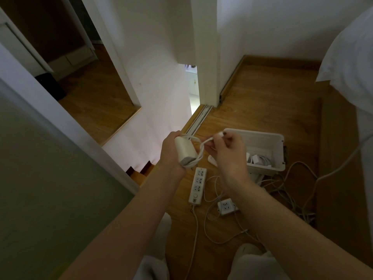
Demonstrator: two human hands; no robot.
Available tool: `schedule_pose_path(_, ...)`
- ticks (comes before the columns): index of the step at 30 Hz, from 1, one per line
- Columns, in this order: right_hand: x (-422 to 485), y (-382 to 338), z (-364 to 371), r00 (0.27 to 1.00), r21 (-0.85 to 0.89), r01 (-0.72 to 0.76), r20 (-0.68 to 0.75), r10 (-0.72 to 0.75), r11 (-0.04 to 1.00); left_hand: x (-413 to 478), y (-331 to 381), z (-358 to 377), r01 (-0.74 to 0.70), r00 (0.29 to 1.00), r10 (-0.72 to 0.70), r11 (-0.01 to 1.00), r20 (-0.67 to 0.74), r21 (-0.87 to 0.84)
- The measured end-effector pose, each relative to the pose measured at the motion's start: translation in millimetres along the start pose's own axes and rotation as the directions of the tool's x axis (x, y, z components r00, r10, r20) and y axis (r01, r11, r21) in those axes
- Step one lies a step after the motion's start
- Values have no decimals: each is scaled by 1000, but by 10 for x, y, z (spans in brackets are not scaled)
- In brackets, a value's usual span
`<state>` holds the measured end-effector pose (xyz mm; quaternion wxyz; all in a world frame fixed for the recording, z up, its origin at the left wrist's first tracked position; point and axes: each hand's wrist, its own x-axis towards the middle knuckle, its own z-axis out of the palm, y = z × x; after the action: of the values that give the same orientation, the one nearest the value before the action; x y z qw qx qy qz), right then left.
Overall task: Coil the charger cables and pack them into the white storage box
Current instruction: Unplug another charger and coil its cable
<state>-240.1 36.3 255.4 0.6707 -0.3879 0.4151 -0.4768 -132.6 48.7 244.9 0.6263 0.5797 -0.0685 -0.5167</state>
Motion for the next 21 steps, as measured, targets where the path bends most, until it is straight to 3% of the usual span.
schedule_pose_path(3, 104, -4, -72, 947, 177, -316, -4, 322, 932, -15, -28, 35, -29, 999, 29, 999, -20, -28)
schedule_pose_path(6, 158, 30, -88, 916, 129, -395, -14, 400, 910, -4, -52, 40, -65, 998, 66, 996, -22, 61)
schedule_pose_path(9, 189, 118, -86, 959, -75, -283, -16, 282, 956, 12, -47, 32, -149, 988, 155, 969, -13, 198)
schedule_pose_path(11, 173, 170, -98, 992, -383, -90, 51, 118, 919, 29, -66, 20, -203, 974, 226, 918, -29, 339)
schedule_pose_path(13, 192, 244, -154, 982, -732, 144, 187, -7, 665, 26, -89, 15, -277, 947, 321, 830, -7, 484)
schedule_pose_path(14, 200, 279, -175, 966, -820, 216, 259, 6, 530, 34, -106, 4, -308, 935, 353, 796, 14, 521)
schedule_pose_path(15, 202, 302, -183, 952, -847, 246, 303, 48, 472, 37, -122, 8, -335, 926, 375, 770, 39, 543)
schedule_pose_path(16, 191, 306, -186, 940, -832, 236, 327, 100, 501, 35, -134, 20, -352, 918, 393, 746, 54, 565)
schedule_pose_path(19, 173, 302, -199, 888, -654, 68, 383, 252, 753, 56, -167, 40, -408, 898, 428, 722, 103, 559)
schedule_pose_path(21, 165, 312, -230, 841, -547, -59, 424, 337, 835, 82, -217, 61, -456, 877, 462, 714, 132, 531)
